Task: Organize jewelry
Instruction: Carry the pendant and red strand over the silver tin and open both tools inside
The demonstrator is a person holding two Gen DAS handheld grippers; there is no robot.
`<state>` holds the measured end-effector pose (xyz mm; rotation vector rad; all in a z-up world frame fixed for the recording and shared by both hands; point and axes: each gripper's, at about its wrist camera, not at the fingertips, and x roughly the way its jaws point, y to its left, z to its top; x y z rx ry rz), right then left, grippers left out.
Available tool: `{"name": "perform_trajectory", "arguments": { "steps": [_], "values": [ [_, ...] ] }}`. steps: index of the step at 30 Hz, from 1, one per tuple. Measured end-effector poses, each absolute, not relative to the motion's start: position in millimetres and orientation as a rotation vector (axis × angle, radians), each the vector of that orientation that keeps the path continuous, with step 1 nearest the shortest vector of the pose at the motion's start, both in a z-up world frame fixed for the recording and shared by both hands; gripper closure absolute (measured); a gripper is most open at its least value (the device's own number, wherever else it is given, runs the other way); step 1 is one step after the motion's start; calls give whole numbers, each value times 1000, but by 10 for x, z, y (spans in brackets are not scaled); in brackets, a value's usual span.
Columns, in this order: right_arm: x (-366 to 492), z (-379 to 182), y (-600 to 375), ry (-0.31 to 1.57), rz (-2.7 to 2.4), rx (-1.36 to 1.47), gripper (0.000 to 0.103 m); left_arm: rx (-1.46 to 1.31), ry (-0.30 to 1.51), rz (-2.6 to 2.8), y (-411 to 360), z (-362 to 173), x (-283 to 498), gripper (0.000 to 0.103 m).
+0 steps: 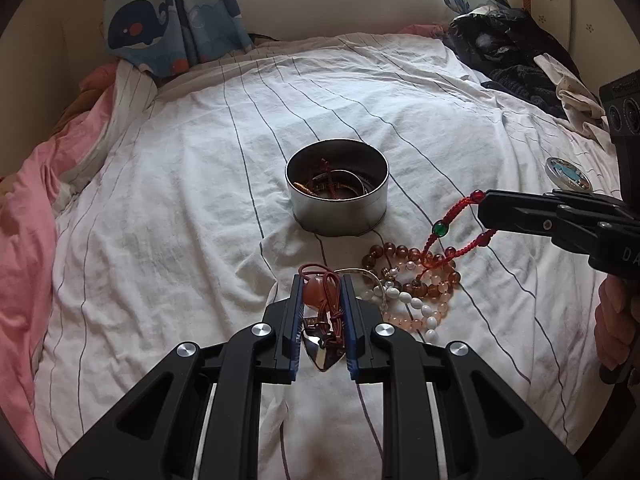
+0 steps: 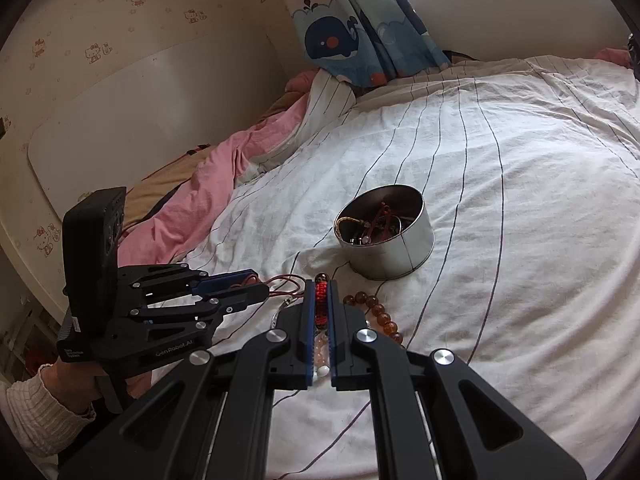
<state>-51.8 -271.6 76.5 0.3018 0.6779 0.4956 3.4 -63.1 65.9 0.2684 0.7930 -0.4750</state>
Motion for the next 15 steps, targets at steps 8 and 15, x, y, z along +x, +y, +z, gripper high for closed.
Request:
{"name": "perform_trajectory", "arguments": {
  "steps": [8, 15],
  "values": [
    [-406, 835, -2761, 611, 475, 350, 97, 242, 745, -459, -678, 758, 171, 87],
    [-318, 874, -2811, 581, 453, 378, 97, 189, 709, -439, -728, 875, 350, 87]
  ]
}}
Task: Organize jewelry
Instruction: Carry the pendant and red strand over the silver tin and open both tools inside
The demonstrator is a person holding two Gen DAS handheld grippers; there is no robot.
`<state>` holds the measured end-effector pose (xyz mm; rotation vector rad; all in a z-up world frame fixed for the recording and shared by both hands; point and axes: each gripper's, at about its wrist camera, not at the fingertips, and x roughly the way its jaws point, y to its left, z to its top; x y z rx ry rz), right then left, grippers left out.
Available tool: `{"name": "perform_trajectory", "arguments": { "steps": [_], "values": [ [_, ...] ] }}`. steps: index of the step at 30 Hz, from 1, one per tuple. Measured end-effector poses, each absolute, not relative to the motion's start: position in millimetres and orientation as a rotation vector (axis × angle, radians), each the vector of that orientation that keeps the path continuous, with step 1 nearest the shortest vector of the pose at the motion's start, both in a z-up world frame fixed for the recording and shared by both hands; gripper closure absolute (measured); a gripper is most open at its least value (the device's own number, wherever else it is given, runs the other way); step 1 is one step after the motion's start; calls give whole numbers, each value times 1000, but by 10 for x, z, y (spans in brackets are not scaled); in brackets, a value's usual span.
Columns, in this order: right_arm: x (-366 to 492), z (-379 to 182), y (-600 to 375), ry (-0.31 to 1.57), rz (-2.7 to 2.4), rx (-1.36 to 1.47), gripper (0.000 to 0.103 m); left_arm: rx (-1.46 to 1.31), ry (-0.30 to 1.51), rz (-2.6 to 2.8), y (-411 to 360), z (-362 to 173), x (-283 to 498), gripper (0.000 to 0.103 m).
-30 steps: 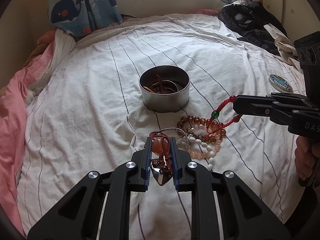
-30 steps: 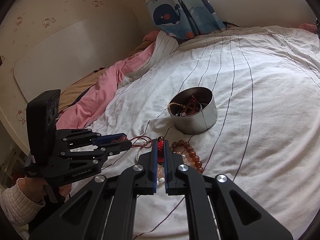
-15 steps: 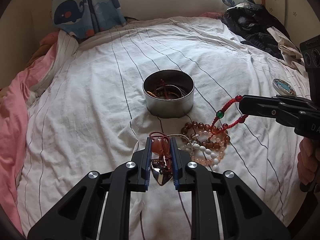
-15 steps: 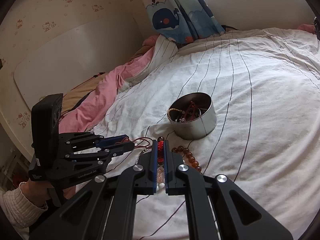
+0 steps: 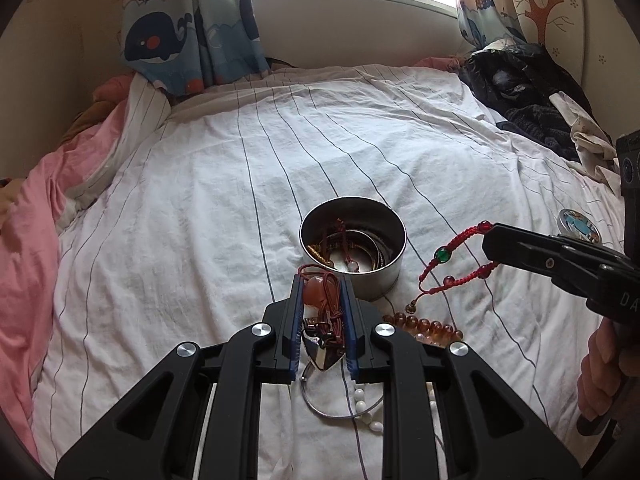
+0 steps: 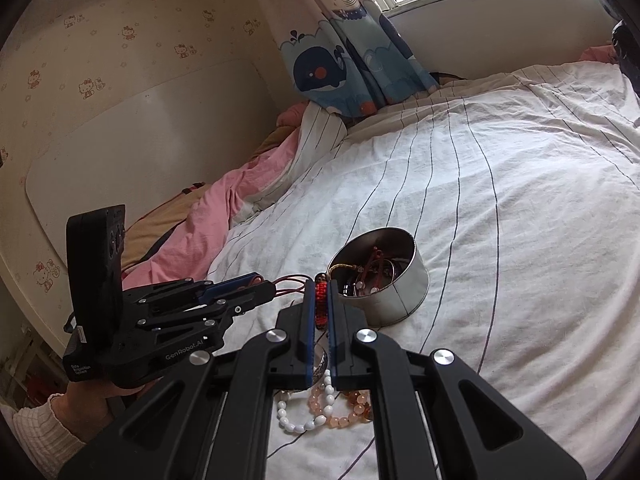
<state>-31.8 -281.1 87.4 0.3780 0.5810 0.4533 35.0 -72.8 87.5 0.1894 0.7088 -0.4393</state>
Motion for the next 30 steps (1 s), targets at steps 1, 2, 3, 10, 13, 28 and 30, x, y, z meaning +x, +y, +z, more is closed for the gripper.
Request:
{"name": "perform_trajectory", "arguments": {
  "steps": [1, 2, 3, 10, 13, 28, 30],
  "values": [
    [-303, 877, -2812, 579, 447, 376, 97, 177, 704, -437, -732, 890, 376, 87],
    [-288, 877, -2811, 579, 441, 372, 97, 165, 700, -436, -737, 905, 405, 87],
    [-266, 876, -2805, 580, 437, 369, 97, 150, 698, -436, -748, 918, 434, 87],
    [-144, 918, -2792, 542, 378, 342, 97, 5, 647, -527, -923, 961, 732, 86],
    [-18, 961, -2769, 519, 350, 332, 97, 28, 791, -523, -1097, 724, 1061, 79],
    [215, 920, -2411, 649, 219, 119, 70, 68, 837, -382, -396, 516, 616, 53],
    [110, 955, -2423, 654, 206, 103, 67, 75, 850, -385, -385, 475, 522, 52]
  ]
}}
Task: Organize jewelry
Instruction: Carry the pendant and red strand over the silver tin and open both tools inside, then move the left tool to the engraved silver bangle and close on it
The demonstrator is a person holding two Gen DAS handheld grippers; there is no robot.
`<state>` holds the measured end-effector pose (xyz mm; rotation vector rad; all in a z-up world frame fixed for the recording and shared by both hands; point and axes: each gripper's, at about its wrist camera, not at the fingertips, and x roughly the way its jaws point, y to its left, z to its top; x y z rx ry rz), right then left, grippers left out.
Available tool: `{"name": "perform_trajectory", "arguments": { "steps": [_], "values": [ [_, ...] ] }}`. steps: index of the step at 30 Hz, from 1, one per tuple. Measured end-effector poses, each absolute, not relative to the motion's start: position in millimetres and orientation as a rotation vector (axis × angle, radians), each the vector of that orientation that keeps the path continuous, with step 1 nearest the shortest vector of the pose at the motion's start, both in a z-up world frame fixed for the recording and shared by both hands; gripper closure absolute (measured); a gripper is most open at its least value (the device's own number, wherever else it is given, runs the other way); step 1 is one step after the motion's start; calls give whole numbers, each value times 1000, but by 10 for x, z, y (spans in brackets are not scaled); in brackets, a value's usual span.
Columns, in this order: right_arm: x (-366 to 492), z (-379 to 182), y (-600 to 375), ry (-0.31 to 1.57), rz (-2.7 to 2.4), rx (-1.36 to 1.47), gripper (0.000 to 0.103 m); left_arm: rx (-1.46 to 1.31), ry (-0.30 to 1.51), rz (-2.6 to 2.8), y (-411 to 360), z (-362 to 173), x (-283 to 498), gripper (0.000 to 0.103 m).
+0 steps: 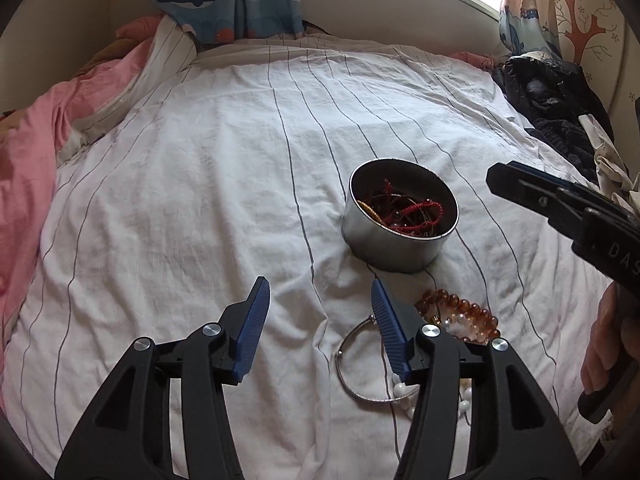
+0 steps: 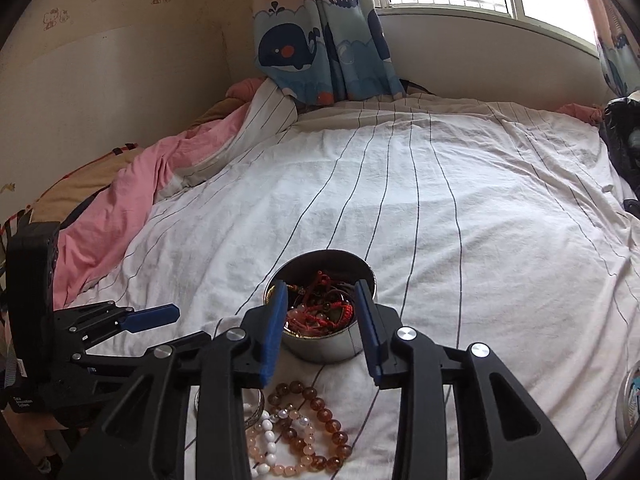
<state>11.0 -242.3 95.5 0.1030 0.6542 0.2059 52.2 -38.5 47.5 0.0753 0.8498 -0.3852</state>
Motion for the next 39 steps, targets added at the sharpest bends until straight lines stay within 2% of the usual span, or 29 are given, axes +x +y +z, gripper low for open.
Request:
{"name": "perform_trajectory", "arguments": {
  "steps": [10, 19, 27, 35, 39],
  "values": [
    [-374, 828, -2476, 724, 166, 67, 60, 162, 873, -395, -448, 355, 111, 46],
    [-514, 406, -2666, 865, 126, 101, 59, 228, 894, -401, -517, 235, -37, 42],
    [-465, 290, -2557, 884, 146, 77, 59, 189, 882, -385, -520, 218, 43, 40],
    [-437, 339, -2394, 832, 205, 45, 58, 241, 856, -306, -604, 181, 264, 32],
    [-388, 237, -2252, 892, 186, -45, 58, 216, 848, -216, -444, 250, 393, 32]
  ]
}}
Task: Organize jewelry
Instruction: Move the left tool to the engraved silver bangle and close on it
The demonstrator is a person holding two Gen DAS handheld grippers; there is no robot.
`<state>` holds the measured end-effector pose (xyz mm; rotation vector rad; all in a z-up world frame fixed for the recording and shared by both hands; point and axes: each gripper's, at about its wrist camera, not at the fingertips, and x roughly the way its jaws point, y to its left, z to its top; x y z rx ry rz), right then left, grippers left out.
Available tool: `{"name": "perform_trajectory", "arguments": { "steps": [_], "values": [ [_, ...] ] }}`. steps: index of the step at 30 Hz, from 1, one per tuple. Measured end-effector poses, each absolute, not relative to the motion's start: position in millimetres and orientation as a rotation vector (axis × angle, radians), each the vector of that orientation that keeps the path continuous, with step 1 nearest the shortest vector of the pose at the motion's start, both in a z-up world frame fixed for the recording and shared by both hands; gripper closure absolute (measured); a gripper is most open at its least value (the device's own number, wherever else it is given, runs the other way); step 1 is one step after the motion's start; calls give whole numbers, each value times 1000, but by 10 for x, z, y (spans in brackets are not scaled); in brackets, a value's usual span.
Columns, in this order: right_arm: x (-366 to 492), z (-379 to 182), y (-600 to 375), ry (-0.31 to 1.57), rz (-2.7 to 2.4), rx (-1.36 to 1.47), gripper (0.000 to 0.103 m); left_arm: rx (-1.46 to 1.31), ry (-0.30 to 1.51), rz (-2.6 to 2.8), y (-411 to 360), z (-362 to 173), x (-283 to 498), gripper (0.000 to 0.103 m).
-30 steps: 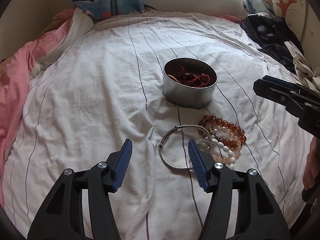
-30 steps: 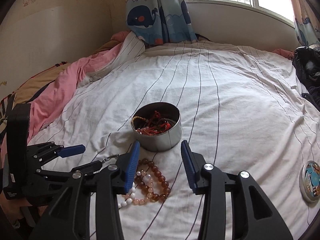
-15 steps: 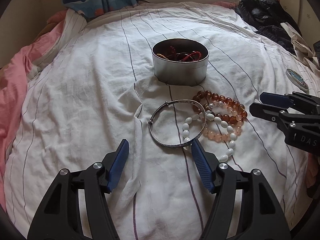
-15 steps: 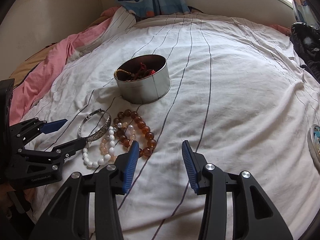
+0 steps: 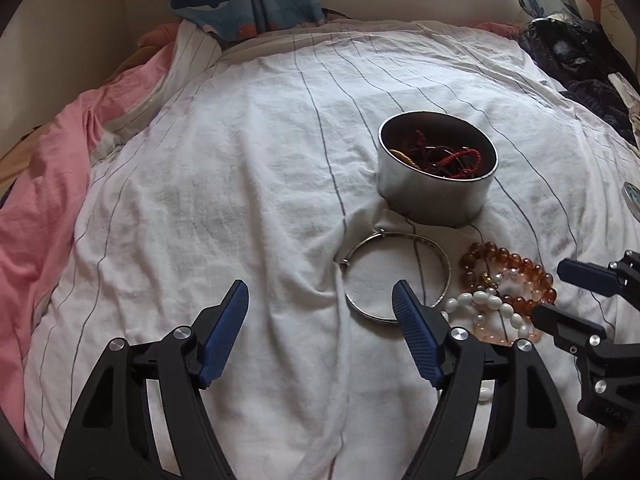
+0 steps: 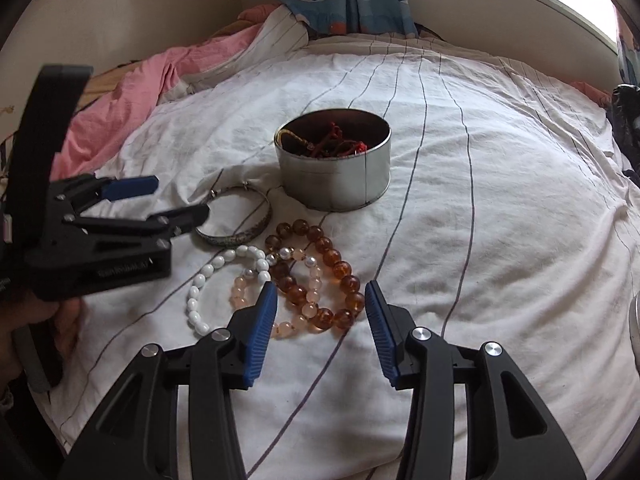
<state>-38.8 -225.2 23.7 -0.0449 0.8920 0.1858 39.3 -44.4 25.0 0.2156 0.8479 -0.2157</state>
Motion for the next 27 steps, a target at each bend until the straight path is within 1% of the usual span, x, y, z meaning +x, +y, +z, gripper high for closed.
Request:
{"name": "perform_trajectory", "arguments": {
  "steps": [3, 7, 10, 12, 14, 19, 23, 26, 27],
  "values": [
    [-337, 158, -2344, 933, 105, -55, 57, 216, 824, -223, -368, 325, 395, 32],
    [-369, 213, -2445, 892, -8, -105, 57, 239, 810, -290, -477, 353, 433, 31],
    [-363, 214, -2491, 902, 7, -79, 57, 332, 884, -296, -664, 153, 547, 27],
    [-347, 188, -2531, 927, 38, -41, 57, 353, 932, -302, -709, 29, 577, 27],
    [-339, 171, -2557, 952, 35, -50, 57, 366, 943, -325, -718, 31, 502, 35],
    [-429, 236, -2673, 944, -53, -104, 57, 355, 1009, -405, -545, 107, 222, 43],
    [-420, 246, -2727, 945, 57, 25, 57, 277, 982, -439, -400, 255, 164, 43],
    [-394, 186, -2617, 959, 61, -22, 57, 275, 927, -428, -442, 297, 225, 42],
    [-391, 185, -2596, 958, 69, -24, 63, 275, 919, -426, -472, 281, 264, 41]
  ]
}}
